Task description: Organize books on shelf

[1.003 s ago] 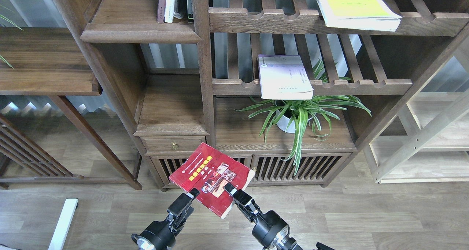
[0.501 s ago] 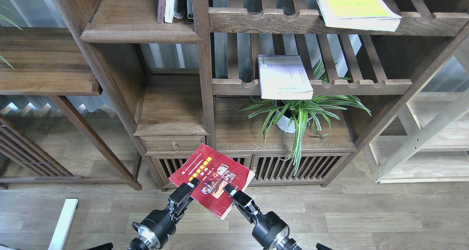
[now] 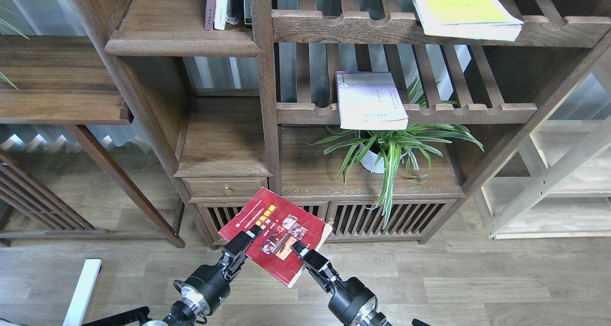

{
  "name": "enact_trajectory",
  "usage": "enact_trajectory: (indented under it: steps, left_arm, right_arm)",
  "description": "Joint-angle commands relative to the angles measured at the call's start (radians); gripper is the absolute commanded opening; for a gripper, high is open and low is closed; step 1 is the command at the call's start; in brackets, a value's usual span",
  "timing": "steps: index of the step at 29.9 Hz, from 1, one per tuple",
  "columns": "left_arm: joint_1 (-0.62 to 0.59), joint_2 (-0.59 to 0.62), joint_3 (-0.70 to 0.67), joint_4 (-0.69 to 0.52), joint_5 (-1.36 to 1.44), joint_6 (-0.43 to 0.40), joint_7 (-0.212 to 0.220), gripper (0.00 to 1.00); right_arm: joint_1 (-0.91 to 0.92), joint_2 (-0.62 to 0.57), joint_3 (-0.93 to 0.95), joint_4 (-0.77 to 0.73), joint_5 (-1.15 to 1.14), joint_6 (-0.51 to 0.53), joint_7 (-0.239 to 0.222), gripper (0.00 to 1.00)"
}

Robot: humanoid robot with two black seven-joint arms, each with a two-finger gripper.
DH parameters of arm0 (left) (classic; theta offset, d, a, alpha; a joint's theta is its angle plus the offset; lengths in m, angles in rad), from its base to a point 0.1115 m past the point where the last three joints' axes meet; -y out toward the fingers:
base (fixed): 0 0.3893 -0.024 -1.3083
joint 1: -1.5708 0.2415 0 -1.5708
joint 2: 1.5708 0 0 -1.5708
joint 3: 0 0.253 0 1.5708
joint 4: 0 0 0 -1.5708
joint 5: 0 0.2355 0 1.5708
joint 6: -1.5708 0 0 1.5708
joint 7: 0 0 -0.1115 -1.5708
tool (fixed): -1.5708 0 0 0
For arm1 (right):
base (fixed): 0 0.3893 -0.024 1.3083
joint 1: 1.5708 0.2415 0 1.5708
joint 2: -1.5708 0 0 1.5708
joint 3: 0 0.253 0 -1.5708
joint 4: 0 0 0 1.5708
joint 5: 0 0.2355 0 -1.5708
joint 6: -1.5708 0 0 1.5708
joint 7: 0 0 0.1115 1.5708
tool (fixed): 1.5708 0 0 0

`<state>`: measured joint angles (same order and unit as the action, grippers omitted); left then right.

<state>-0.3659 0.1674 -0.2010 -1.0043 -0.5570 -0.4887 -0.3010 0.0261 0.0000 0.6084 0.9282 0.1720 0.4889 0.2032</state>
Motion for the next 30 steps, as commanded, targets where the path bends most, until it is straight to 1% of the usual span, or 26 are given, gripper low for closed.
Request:
enact_trajectory:
  steps: [1,9,13,15,17,21,30]
  left_arm:
    - [-0.001,-0.003,0.000,0.006,0.000,0.000,-0.001,0.64]
    - [-0.001,-0.009,0.025,0.018,-0.001,0.000,-0.003,0.43]
    - [0.001,-0.011,0.032,0.018,-0.001,0.000,-0.003,0.42]
    - [0.002,-0.014,0.032,0.018,-0.003,0.000,-0.003,0.39]
    - [0.004,-0.014,0.032,0.018,-0.006,0.000,-0.004,0.33]
    - [0.007,-0.016,0.032,0.016,-0.006,0.000,-0.004,0.29]
    - [0.015,-0.017,0.032,0.016,-0.008,0.000,-0.010,0.13]
  right_arm:
    - [0.000,0.000,-0.001,0.000,0.000,0.000,-0.001,0.04]
    - [0.000,0.000,0.001,0.000,0.000,0.000,0.001,0.04]
    - [0.000,0.000,0.001,0.000,-0.002,0.000,-0.001,0.04]
    - [0.000,0.000,0.001,0.000,-0.002,0.000,0.001,0.04]
    - [0.000,0.000,0.002,0.000,-0.002,0.000,0.001,0.04]
    - [-0.005,0.000,0.002,0.000,-0.002,0.000,0.001,0.04]
    - [-0.014,0.000,0.002,0.000,-0.003,0.000,-0.001,0.05]
